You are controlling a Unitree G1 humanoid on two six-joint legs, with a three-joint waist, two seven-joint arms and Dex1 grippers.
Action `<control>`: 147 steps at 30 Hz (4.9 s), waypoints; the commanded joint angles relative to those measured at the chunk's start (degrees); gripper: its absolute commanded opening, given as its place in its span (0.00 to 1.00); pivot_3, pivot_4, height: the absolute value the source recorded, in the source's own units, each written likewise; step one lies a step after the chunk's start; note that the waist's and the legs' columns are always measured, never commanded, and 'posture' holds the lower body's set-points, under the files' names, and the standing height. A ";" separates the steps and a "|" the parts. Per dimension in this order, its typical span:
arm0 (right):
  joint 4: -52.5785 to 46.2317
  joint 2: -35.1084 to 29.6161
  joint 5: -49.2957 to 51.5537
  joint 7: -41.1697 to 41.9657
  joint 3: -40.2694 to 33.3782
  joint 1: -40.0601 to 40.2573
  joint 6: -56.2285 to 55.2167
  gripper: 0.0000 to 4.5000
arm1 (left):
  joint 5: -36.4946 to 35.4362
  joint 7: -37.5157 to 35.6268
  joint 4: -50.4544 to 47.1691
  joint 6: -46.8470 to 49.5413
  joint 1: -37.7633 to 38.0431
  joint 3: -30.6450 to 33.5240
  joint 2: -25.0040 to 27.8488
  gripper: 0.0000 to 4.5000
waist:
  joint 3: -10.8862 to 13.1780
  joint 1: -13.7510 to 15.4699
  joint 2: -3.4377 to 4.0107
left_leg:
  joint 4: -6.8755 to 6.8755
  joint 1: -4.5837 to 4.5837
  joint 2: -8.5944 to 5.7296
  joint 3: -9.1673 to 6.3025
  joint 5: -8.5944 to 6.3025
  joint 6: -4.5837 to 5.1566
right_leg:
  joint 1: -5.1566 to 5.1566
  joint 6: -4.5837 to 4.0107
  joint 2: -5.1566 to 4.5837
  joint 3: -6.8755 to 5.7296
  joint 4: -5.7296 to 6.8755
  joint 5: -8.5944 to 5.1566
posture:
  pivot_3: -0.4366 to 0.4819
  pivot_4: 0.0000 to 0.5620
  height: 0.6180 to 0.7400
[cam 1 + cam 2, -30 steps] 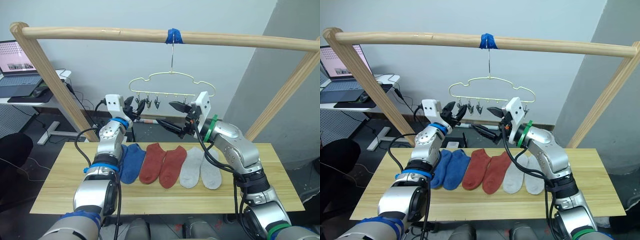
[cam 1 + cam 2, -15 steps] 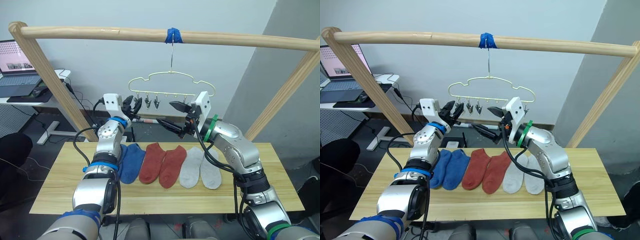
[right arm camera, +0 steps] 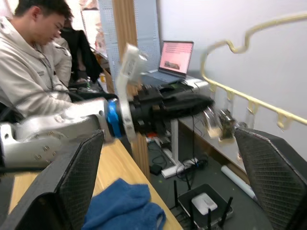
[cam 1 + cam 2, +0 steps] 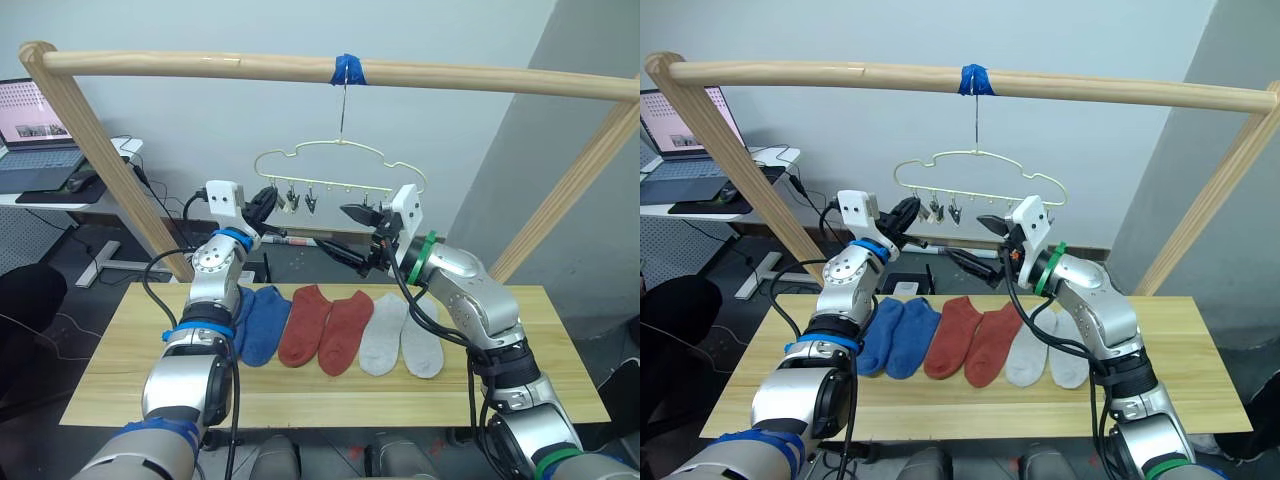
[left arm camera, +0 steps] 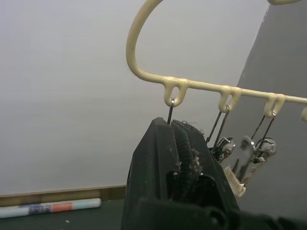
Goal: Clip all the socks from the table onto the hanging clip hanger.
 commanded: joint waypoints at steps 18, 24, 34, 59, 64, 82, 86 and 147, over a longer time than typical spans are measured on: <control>50.29 -7.53 -19.81 -5.27 -0.30 -1.11 -17.10 1.00 | -14.27 -15.94 -37.87 47.62 13.03 0.00 12.27 0.00 | 1.23 -1.95 0.40 | 0.08 0.52 0.01 0.02 0.00 0.00 | 0.44 -0.01 0.02 0.09 0.07 -0.01 | 0.52 0.20 1.00; 60.57 -6.84 -22.42 -2.96 0.31 -3.01 -21.22 0.96 | -15.34 -14.57 -41.99 49.58 15.69 0.57 12.73 0.00 | 1.34 -1.67 0.38 | 0.06 0.51 -0.01 0.03 0.00 0.00 | 0.47 -0.01 -0.03 0.07 0.05 -0.01 | 0.56 0.21 1.00; 60.01 -6.40 -23.41 -0.80 0.56 -1.41 -24.90 0.30 | -15.88 -13.13 -44.45 50.56 17.35 1.00 12.78 0.00 | 1.34 -1.49 0.38 | 0.09 0.59 -0.02 -0.03 0.00 -0.01 | 0.59 -0.01 -0.05 0.03 0.05 0.00 | 0.58 0.19 1.00; -0.59 0.93 0.33 8.83 4.12 0.97 17.17 0.00 | -42.76 -9.40 -46.30 78.91 12.51 12.93 8.92 0.00 | 1.65 0.33 0.20 | 0.11 0.30 -0.02 -0.22 0.01 -0.03 | 0.36 0.00 -0.07 -0.14 0.03 -0.01 | 0.55 0.18 1.00; 5.16 4.78 -0.48 7.93 4.47 -3.92 15.10 0.00 | -43.48 -8.59 -47.85 78.86 13.41 12.94 8.98 0.00 | 1.67 1.24 0.19 | 0.10 0.22 -0.02 -0.23 0.01 -0.03 | 0.28 -0.01 -0.09 -0.18 0.03 0.00 | 0.57 0.18 1.00; 9.91 8.68 -0.20 6.45 2.50 -10.69 14.17 0.00 | -41.57 -10.97 -50.91 74.53 15.81 10.24 9.90 0.00 | 1.68 1.40 0.19 | 0.09 0.13 -0.02 -0.33 0.01 -0.03 | 0.26 -0.02 -0.09 -0.30 0.03 0.00 | 0.59 0.18 1.00; 11.15 8.93 -0.83 5.86 2.40 -11.00 13.46 0.00 | -39.86 -13.04 -52.25 70.88 16.73 8.58 10.66 0.00 | 1.68 1.41 0.19 | 0.09 0.08 -0.02 -0.34 0.01 -0.04 | 0.21 -0.02 -0.09 -0.30 0.03 0.00 | 0.59 0.17 1.00; -17.71 -6.58 8.14 2.77 -8.80 8.80 10.69 1.00 | -6.56 -1.40 -48.37 22.21 21.78 -5.82 -2.41 0.53 | 1.65 1.40 0.15 | 0.29 -0.25 -0.09 -0.27 0.02 -0.03 | -0.05 -0.28 -0.13 -0.23 0.05 0.16 | 0.50 0.17 1.00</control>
